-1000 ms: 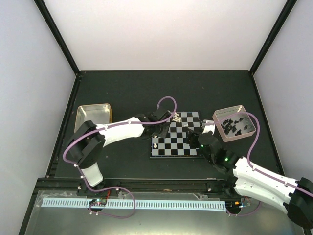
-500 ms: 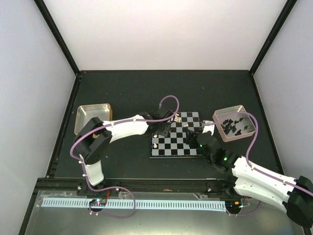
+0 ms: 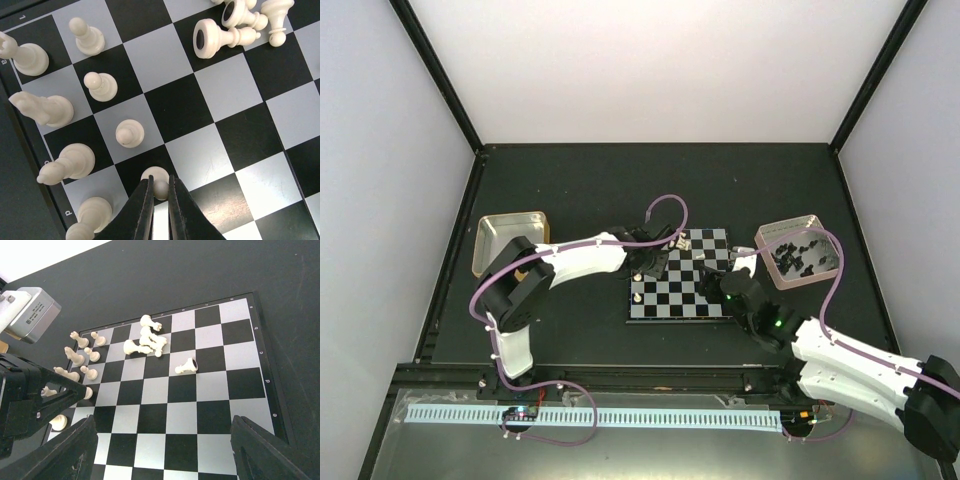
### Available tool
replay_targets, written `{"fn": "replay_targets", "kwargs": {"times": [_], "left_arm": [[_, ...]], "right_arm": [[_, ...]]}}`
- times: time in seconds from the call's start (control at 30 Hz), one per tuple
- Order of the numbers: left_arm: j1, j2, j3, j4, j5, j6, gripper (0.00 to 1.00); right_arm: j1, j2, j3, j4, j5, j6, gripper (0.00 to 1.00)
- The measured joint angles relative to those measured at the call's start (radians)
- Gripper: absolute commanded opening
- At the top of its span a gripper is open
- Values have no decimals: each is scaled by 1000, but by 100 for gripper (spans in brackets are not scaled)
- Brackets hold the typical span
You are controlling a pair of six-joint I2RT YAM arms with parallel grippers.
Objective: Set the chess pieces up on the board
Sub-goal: Place the chess piece on the chessboard.
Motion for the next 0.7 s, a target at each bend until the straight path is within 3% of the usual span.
{"fn": "replay_targets", "kwargs": {"times": [0.4,0.7], "left_arm": [[1,3,3,-7,1,16,14],[1,3,4,-11,11,24,10]], "right_arm": [[0,10,0,0,-6,-1,73],[0,10,0,1,-15,-1,74]]}}
